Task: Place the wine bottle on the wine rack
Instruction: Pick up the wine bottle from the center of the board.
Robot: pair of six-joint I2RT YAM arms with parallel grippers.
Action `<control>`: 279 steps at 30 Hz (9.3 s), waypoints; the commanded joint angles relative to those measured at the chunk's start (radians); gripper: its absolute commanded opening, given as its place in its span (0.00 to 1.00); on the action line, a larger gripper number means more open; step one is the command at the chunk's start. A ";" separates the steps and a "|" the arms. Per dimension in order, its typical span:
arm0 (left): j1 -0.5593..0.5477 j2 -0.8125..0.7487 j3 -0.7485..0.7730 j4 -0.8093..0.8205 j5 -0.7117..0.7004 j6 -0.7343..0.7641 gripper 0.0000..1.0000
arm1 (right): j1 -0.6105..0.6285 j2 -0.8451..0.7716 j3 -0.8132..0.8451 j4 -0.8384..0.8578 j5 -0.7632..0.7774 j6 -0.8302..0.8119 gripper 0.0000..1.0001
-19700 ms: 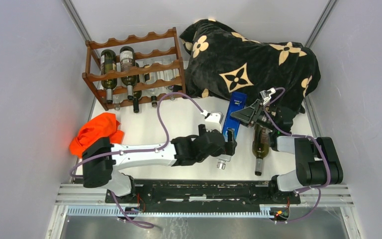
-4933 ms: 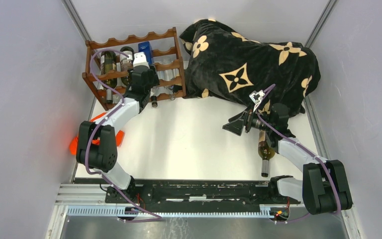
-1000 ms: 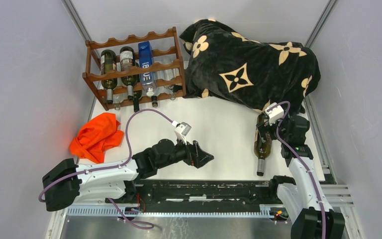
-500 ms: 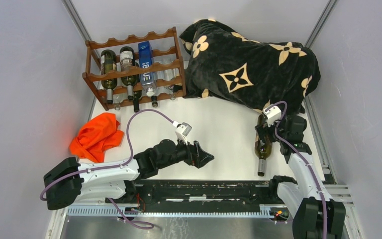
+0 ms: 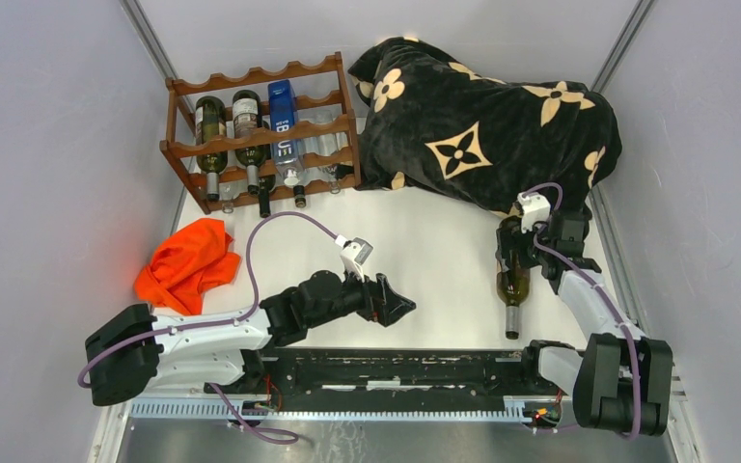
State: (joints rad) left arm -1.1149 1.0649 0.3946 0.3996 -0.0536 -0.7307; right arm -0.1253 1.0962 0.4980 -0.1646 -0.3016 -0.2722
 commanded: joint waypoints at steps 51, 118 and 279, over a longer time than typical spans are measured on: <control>-0.141 0.335 0.161 0.216 -0.206 -0.124 1.00 | 0.002 0.082 -0.197 0.462 -0.635 0.734 0.11; -0.160 0.466 0.126 0.627 -0.203 -0.314 1.00 | 0.023 0.027 -0.344 1.198 -0.646 1.431 0.03; -0.284 0.580 0.415 0.059 -0.486 0.026 0.41 | -0.056 0.136 -0.283 1.197 -0.813 1.461 0.13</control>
State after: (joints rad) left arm -1.3914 1.6379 0.7918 0.4137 -0.4900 -0.6979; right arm -0.1780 1.2373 0.2043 0.9321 -1.0920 1.1400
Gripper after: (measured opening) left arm 0.499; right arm 0.794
